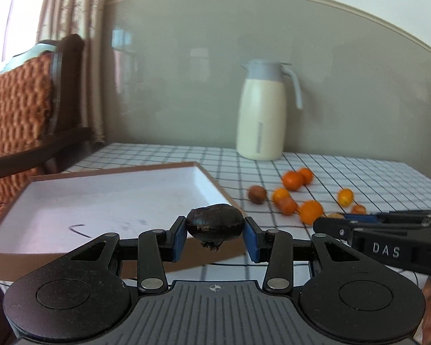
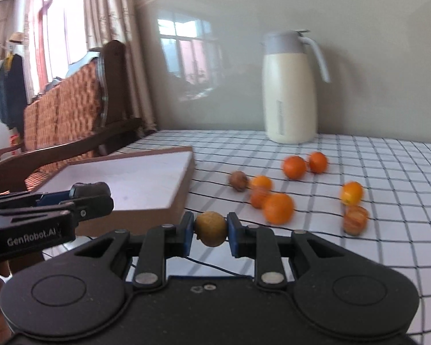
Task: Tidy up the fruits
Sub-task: 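Carry both held fruits over the white box with both tools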
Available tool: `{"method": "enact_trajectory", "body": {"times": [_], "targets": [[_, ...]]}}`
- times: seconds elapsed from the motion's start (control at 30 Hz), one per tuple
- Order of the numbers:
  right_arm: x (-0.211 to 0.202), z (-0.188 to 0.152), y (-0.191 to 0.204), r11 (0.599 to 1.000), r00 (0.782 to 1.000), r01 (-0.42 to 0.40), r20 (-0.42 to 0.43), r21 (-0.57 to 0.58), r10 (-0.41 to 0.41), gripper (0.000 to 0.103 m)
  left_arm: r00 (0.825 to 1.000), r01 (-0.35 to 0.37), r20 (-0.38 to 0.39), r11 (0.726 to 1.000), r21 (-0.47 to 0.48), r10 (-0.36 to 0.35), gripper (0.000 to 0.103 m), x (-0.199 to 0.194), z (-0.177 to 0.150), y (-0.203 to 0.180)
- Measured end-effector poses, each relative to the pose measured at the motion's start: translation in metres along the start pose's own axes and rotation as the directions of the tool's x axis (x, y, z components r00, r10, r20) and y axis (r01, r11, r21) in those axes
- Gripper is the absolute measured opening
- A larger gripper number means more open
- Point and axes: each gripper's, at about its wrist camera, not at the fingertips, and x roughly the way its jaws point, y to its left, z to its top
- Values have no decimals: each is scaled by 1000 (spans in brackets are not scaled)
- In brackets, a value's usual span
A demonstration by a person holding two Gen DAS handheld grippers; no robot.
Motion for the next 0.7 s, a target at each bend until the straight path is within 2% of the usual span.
{"method": "enact_trajectory", "body": {"times": [0.3,0.53,0.7], "targets": [[15,9,24,994,993,-111,42,-13,112,16,992,-116,29,989,-90,119,43,-17,0,54],[23,20,41,981,976,-191,98,-27,193,16,973,-225,22,966,-129,230,43,-26,-5,96],[33,29,51,977,970,-211,113,-33,213,16,955,-288,28,945,-151,296,43,-31,-2,121]]}}
